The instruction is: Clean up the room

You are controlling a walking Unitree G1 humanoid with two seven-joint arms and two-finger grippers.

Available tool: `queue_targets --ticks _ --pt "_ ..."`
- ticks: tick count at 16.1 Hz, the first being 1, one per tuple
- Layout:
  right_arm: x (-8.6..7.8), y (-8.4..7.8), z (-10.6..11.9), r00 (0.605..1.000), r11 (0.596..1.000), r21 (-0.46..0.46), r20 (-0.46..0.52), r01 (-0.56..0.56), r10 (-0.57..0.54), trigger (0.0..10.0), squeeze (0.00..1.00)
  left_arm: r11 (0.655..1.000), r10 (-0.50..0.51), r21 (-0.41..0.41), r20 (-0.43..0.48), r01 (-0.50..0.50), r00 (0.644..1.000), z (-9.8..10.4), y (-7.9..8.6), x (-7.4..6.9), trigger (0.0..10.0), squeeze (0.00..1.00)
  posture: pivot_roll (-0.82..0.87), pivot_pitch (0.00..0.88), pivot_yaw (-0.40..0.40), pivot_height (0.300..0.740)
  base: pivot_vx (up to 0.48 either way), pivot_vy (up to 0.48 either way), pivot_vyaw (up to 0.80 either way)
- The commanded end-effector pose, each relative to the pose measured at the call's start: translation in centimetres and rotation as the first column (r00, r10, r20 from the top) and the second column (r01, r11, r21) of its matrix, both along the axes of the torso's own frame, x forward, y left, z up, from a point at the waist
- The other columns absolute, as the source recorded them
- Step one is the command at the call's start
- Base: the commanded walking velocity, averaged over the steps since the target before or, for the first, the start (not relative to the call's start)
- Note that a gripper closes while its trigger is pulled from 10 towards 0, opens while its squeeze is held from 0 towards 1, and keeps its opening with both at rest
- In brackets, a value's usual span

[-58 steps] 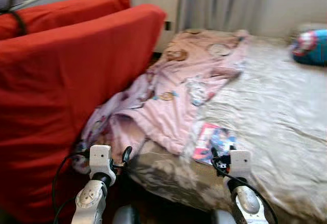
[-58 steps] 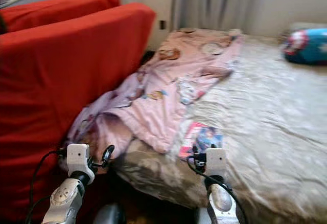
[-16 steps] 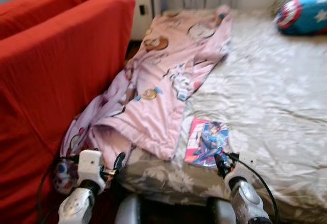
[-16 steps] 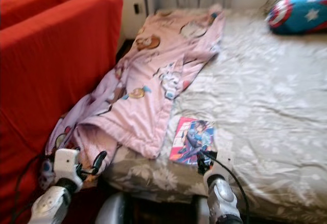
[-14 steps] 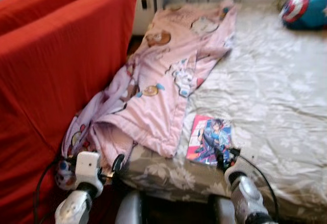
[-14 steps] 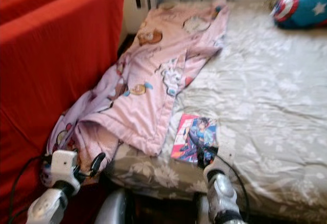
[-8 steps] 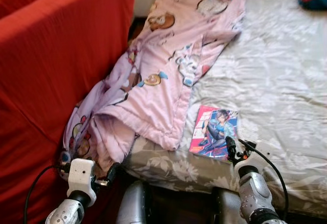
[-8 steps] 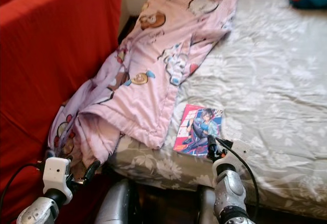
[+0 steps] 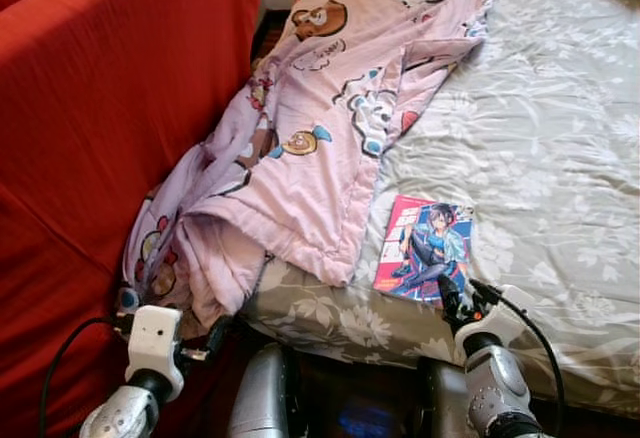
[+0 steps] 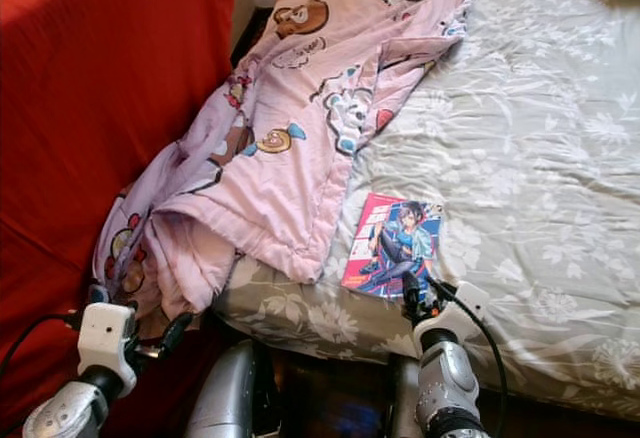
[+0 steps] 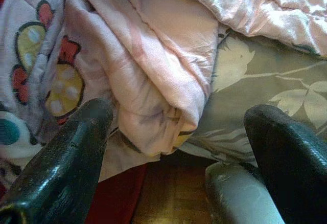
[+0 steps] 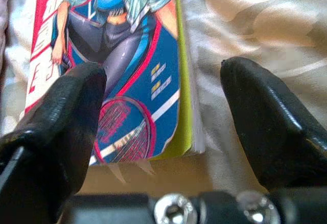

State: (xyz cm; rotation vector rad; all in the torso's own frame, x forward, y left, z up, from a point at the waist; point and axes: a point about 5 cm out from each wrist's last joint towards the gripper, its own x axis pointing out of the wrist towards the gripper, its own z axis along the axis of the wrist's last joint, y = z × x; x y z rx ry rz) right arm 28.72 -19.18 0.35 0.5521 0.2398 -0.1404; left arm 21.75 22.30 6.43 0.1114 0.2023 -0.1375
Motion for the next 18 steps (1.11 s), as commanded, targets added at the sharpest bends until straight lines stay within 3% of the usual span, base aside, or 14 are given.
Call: queue_targets --ticks 1,4,6,8,11,18 --pt "-0.9 0.5 -1.1 0.999 0.999 0.043 -0.042 -0.006 0.007 10.0 0.0 1.0 0.023 0.002 -0.021 -0.023 0.999 0.0 0.8 -0.6 10.0 0.0 0.17 0.262 0.125 0.605 0.0 0.0 0.0" --pt "-1.4 0.8 -1.6 0.999 0.988 0.149 -0.039 -0.031 0.037 10.0 0.0 1.0 0.02 0.002 -0.019 -0.02 1.0 0.3 0.7 -0.6 10.0 0.0 0.18 0.269 0.127 0.605 0.0 0.0 0.0" --pt "-1.9 0.6 -2.1 1.0 0.962 0.271 -0.027 -0.007 0.015 10.0 0.0 1.0 0.017 0.005 -0.018 -0.017 1.0 0.5 0.7 -0.7 10.0 0.0 0.19 0.273 0.129 0.605 0.0 0.0 0.0" --pt "-2.5 0.2 -2.6 0.998 0.945 0.326 -0.05 0.038 -0.023 10.0 0.0 1.0 0.019 0.008 -0.017 -0.019 1.0 0.6 0.7 -0.9 10.0 0.0 0.19 0.273 0.127 0.605 0.0 0.0 0.0" --pt "-2.9 -0.2 -2.9 0.997 0.886 0.457 -0.029 0.077 -0.072 10.0 0.0 1.0 0.025 0.005 -0.012 -0.025 1.0 1.0 0.5 -0.9 10.0 0.0 0.21 0.275 0.123 0.605 0.0 0.0 0.0" --pt "-3.0 2.4 -2.8 0.995 0.827 0.554 0.04 -0.1 0.093 10.0 0.0 0.999 0.031 0.015 -0.019 -0.03 0.999 1.2 0.6 -1.1 10.0 0.0 0.22 0.27 0.121 0.605 0.0 0.0 0.0"
